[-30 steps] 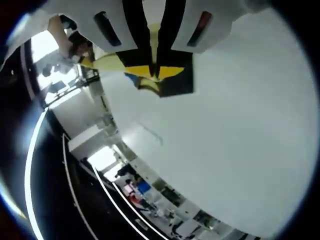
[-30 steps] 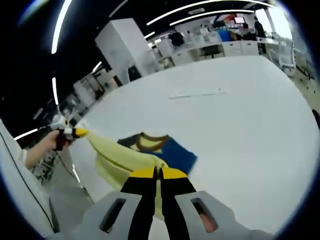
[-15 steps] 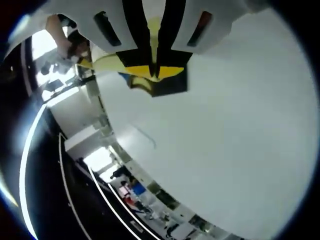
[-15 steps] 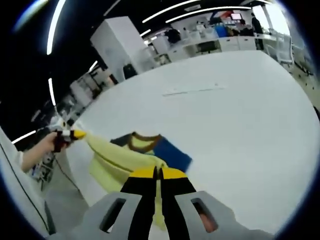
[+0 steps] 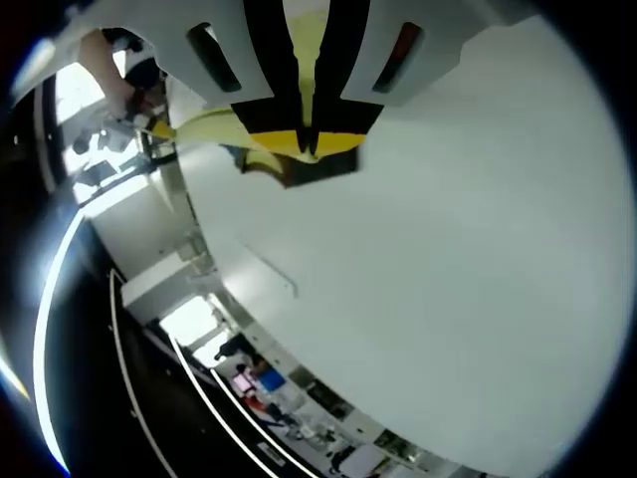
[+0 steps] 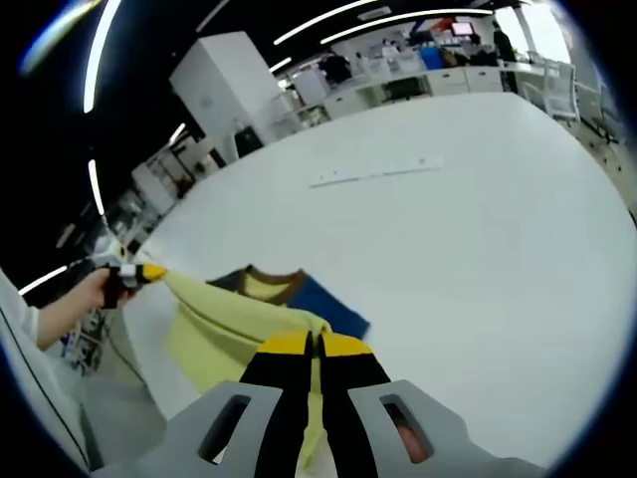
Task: Fold the garment on the visible template until the final outline fits inside the template.
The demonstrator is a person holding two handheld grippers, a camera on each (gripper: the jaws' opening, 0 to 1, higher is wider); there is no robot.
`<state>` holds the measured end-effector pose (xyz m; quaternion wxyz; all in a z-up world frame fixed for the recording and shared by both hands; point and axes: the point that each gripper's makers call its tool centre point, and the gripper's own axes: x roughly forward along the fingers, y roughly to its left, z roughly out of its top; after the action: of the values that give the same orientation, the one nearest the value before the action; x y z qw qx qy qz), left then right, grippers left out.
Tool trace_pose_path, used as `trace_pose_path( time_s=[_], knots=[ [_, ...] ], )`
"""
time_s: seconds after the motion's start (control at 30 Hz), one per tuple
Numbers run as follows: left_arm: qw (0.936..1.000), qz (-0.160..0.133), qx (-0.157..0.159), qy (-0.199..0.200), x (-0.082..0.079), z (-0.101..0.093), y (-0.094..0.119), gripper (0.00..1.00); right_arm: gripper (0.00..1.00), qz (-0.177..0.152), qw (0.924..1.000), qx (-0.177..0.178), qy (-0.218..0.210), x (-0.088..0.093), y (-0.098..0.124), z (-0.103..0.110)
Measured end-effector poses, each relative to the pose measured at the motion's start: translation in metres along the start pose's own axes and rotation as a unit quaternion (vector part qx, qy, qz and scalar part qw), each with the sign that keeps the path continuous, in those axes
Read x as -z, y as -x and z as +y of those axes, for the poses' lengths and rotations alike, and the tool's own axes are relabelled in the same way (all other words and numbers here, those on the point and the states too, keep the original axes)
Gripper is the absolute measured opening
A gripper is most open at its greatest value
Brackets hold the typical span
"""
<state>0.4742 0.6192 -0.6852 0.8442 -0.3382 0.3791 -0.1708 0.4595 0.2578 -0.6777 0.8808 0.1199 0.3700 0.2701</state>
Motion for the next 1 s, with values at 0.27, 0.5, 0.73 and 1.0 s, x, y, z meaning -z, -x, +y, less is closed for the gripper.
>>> trace_pose_path(
  time_s=[0.27,0.5,0.73,1.0],
  knots=[
    [0.9999,0.009,-0.01,0.0,0.003,0.008,-0.011,0.0,0.03,0.009,0.9999,0.007,-0.004,0.005,-0.015,-0.01],
    [0.9997,0.018,-0.016,-0.001,0.005,0.013,-0.022,0.0,0.03,0.017,0.9998,0.01,-0.005,0.01,-0.024,-0.019],
    [0.9993,0.027,-0.024,0.0,0.009,0.017,-0.031,0.0,0.03,0.026,0.9995,0.015,0.004,0.012,-0.035,-0.026],
    [0.999,0.034,-0.03,0.0,0.01,0.024,-0.04,0.0,0.03,0.035,0.9992,0.018,0.002,0.016,-0.046,-0.035]
  ],
)
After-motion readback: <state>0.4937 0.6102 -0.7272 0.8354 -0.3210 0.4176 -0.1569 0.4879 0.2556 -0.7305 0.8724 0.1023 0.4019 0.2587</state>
